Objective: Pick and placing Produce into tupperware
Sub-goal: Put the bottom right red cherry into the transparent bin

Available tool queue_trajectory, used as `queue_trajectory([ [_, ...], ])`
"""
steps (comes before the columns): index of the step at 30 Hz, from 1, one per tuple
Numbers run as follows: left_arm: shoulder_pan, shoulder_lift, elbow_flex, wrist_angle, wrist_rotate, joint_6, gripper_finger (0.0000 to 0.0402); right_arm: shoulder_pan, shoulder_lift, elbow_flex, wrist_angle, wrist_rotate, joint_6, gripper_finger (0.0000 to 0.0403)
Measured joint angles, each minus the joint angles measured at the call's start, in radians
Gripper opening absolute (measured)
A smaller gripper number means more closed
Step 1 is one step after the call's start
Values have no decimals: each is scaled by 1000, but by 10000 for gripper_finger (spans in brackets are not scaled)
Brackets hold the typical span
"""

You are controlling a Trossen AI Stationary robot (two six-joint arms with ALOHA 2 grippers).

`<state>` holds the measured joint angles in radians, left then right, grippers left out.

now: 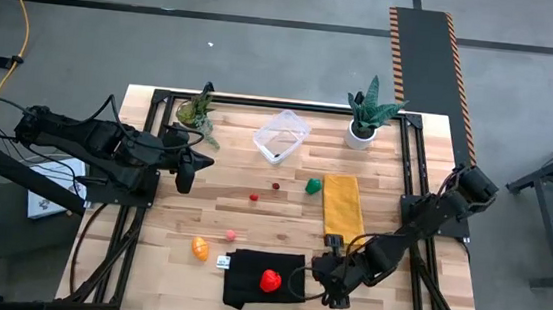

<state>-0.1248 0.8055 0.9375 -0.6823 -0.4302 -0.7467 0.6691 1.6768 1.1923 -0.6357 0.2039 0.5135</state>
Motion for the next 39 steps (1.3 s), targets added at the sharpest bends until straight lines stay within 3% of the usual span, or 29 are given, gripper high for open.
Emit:
queue_trajectory([
  [13,0,0,0,0,0,0,1,-130,0,285,-280,50,-131,104],
  [27,0,0,0,0,23,8,1,-407,-1,647,-428,48,-263,104],
  [39,0,0,0,0,89,16,1,-686,-1,726,-402,26,-271,104],
])
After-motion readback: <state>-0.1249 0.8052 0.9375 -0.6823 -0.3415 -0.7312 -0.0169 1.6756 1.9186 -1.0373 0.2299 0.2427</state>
